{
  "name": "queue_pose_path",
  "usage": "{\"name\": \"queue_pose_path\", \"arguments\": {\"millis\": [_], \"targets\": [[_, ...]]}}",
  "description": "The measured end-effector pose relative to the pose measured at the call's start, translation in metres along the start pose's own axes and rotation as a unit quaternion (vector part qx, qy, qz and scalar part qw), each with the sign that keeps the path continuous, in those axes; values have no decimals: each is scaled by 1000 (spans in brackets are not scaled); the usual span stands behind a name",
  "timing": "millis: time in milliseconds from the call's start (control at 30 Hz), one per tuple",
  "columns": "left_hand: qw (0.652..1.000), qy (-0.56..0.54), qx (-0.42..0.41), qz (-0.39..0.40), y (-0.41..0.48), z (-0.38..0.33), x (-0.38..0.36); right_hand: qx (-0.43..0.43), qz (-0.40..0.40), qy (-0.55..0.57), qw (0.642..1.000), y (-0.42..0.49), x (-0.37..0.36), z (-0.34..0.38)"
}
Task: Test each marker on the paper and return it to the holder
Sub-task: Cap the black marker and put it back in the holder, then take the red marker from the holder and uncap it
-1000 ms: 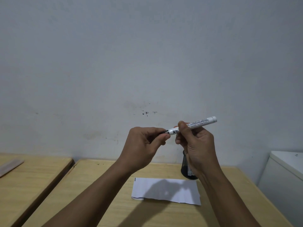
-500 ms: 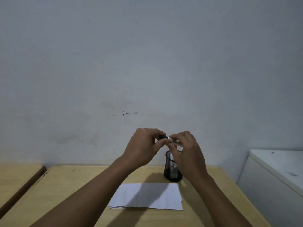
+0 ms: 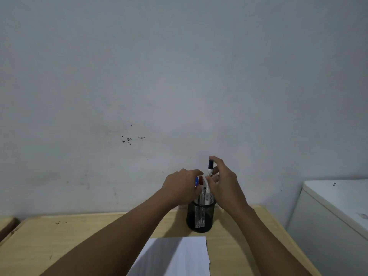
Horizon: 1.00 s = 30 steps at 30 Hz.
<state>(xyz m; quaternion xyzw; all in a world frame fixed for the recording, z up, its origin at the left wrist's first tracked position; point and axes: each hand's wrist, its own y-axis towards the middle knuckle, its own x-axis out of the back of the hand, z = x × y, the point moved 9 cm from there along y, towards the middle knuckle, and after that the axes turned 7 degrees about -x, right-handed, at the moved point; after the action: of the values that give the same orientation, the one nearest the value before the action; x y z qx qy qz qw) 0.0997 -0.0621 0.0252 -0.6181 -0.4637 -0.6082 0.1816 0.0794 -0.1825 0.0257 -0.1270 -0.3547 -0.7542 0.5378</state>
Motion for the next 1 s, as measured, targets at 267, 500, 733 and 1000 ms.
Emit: {"name": "queue_pose_path", "arguments": {"millis": [267, 500, 733, 1000], "targets": [[999, -39, 3, 16, 11, 7, -20, -24, 48, -46, 997, 0, -22, -26], [991, -106, 11, -76, 5, 7, -12, -14, 57, -125, 990, -7, -25, -31], [966, -233, 35, -110, -5, 7, 2, -26, -15, 8, 1000, -12, 12, -10], [837, -443, 112, -302, -52, 36, 119, -60, 105, 108, 987, -30, 20, 46]]}}
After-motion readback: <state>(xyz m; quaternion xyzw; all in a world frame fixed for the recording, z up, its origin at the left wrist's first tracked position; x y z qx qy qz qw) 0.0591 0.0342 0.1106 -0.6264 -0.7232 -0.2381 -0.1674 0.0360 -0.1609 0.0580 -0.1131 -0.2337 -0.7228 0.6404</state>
